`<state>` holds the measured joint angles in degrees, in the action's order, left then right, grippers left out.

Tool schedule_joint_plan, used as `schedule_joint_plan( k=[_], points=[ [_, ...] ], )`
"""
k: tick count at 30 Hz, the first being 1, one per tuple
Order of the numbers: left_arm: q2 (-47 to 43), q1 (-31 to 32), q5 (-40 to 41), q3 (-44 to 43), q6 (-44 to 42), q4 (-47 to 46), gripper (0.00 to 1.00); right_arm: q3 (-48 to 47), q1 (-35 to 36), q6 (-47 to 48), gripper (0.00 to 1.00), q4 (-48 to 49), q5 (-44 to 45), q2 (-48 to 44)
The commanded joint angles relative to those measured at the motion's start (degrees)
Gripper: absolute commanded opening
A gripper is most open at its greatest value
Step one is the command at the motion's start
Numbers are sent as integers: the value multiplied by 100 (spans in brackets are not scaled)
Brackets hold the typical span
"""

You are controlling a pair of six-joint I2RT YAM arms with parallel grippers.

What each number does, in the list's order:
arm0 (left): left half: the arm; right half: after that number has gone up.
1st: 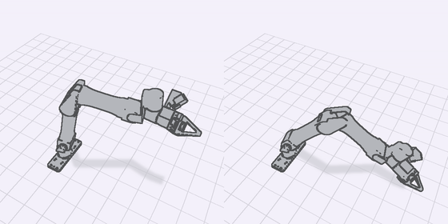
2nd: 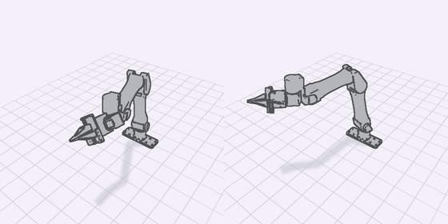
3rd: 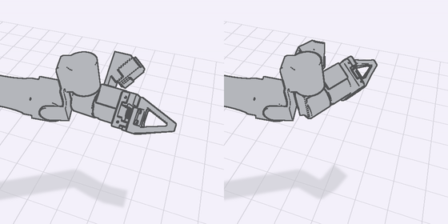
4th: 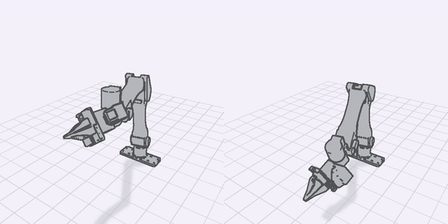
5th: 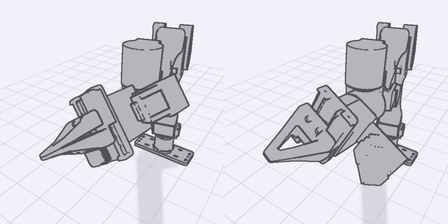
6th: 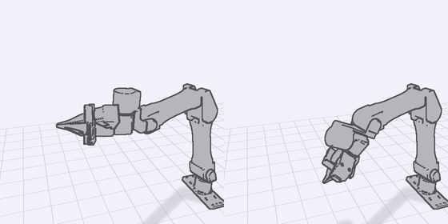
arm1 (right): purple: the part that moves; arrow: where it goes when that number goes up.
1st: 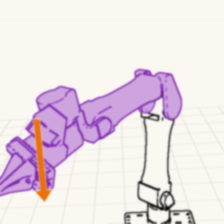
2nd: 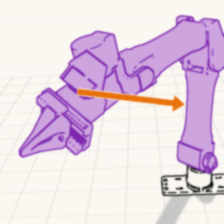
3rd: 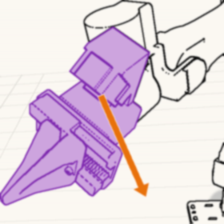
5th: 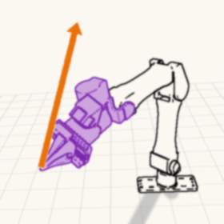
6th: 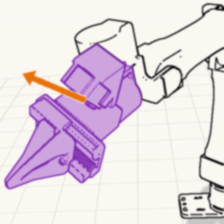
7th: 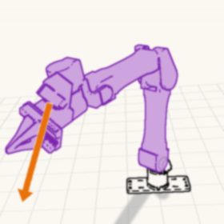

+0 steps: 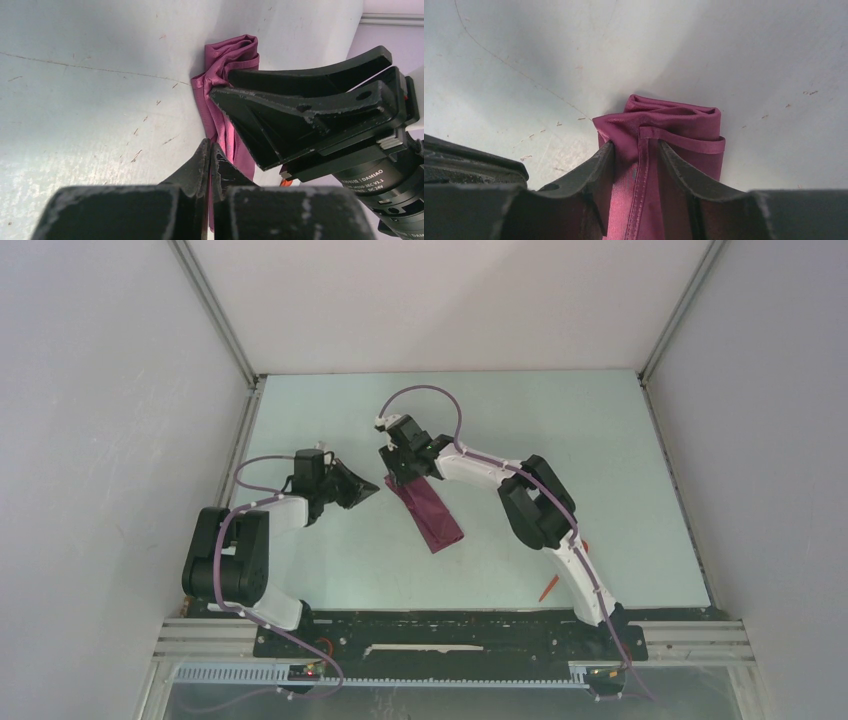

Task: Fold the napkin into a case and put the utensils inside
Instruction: Stuff the top corner of the smaller-rectangle-folded napkin into the folded napkin.

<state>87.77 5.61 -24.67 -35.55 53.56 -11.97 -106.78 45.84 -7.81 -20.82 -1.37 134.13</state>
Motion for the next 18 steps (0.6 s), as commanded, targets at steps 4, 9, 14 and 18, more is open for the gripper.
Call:
schedule_joint_plan(
  k=[4, 9, 14, 18],
  points=[
    [-84, -1, -59, 57, 14, -157, 2, -243, -16, -65, 30, -132, 305, 270],
    [-90, -6, -47, 35, -31, -120, 2, -320, -54, -77, 15, -166, 274, 140],
    [-136, 79, 78, -92, -252, 108, 8, -319, -93, -199, 0, -252, 196, -223],
    [-64, 336, 196, -418, -526, 402, 18, -85, -214, -587, 0, -222, -58, -570]
  ],
)
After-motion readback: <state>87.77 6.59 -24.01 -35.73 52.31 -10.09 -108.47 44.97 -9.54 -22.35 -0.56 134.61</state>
